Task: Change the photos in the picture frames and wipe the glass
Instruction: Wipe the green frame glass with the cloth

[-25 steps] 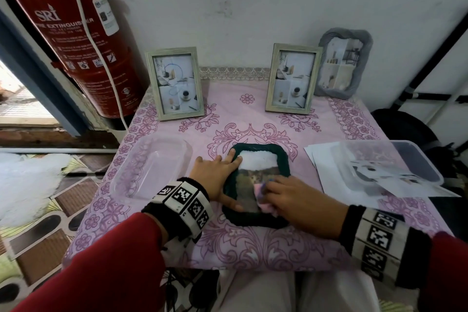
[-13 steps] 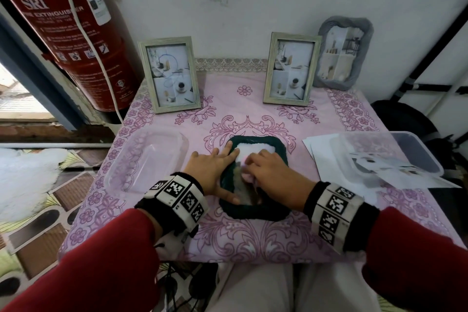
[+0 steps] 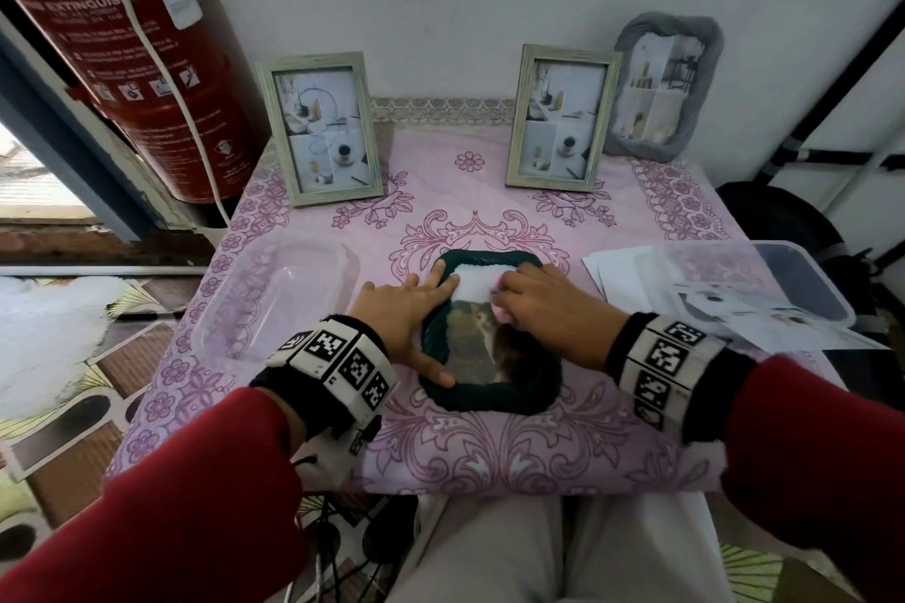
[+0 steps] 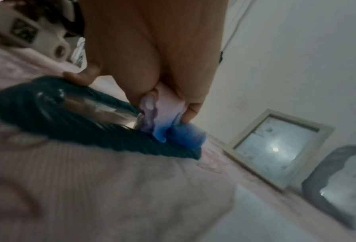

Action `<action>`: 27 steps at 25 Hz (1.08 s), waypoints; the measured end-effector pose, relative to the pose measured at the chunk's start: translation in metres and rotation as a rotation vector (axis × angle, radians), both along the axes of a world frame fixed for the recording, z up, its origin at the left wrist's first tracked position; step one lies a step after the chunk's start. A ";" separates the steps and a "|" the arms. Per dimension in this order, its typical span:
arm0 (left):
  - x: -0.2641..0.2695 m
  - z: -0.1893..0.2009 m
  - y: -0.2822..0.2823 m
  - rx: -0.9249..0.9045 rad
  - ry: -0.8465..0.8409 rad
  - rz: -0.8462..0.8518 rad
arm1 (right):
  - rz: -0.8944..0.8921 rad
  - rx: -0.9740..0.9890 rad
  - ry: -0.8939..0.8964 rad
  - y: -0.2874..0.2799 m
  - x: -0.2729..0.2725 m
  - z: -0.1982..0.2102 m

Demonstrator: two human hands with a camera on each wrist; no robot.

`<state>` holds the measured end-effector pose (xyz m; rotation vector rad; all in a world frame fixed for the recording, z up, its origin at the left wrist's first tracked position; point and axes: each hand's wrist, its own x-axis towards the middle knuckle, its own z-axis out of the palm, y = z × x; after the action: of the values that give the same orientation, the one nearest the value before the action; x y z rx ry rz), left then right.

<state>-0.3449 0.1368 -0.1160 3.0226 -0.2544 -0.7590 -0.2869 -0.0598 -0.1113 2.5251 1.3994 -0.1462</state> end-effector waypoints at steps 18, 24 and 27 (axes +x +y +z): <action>0.001 0.002 0.001 0.018 -0.026 -0.002 | -0.015 0.105 0.099 0.025 -0.013 -0.009; -0.002 0.001 0.002 -0.040 -0.024 0.035 | 0.179 0.169 0.162 -0.020 -0.045 -0.007; -0.003 0.001 0.003 -0.071 -0.018 0.045 | 0.061 0.128 0.127 -0.036 -0.017 0.000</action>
<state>-0.3479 0.1393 -0.1152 2.9585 -0.2080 -0.7038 -0.3037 -0.0957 -0.1109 2.6129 1.5803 -0.2154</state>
